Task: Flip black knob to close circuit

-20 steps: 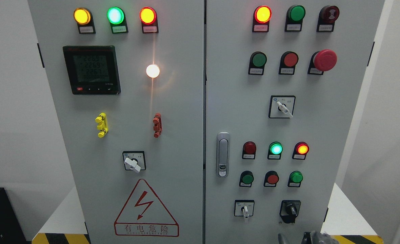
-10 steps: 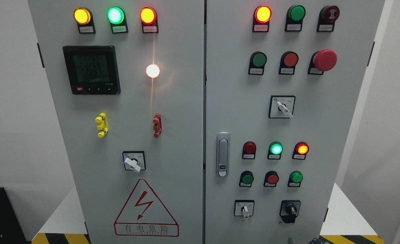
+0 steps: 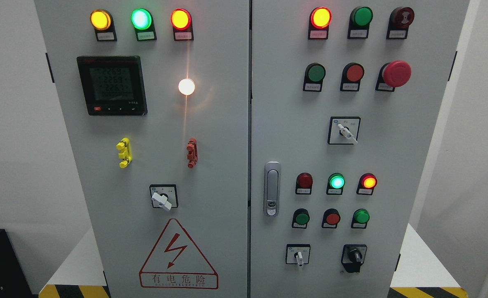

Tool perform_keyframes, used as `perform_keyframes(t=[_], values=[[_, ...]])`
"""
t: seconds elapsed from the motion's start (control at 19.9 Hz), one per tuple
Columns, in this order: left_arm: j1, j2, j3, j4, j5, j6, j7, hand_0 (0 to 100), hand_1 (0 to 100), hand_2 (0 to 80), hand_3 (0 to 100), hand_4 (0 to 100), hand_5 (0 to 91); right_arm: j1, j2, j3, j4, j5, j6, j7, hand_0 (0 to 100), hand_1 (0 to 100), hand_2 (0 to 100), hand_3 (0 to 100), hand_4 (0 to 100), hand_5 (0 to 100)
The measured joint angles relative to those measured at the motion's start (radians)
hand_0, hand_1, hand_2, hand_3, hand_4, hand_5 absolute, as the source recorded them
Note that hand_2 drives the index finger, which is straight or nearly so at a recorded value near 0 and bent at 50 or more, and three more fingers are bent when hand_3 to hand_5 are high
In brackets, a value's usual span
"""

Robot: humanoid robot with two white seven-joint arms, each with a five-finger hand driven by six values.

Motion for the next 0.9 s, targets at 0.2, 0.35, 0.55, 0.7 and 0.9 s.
perform_keyframes(t=[0.2,0.35,0.55,0.7,0.9], values=[[0.0,0.0,0.0,0.0,0.0,0.0,0.0,12,56,0.0,0,0,0.0,0.07,0.003,0.001,-0.019,-0.112,-0.108,-0.001,0,9,18,30,24,18],[0.0,0.0,0.0,0.0,0.0,0.0,0.0,12,56,0.0,0,0,0.0,0.104,0.004,0.008,-0.03,-0.168,-0.149,0.049,0,6,9,18,12,4],[0.0,0.0,0.0,0.0,0.0,0.0,-0.001,12,56,0.0,0,0,0.0,0.136,0.005,0.019,-0.039,-0.228,-0.182,0.113,0,1,2,8,1,0],[0.0,0.0,0.0,0.0,0.0,0.0,-0.001,12,56,0.0,0,0,0.0,0.156,0.005,0.025,-0.045,-0.256,-0.207,0.15,0,1,0,5,0,0],[0.0,0.0,0.0,0.0,0.0,0.0,-0.001,12,56,0.0,0,0,0.0,0.179,0.005,0.031,-0.05,-0.279,-0.238,0.174,0,0,0,4,0,0]])
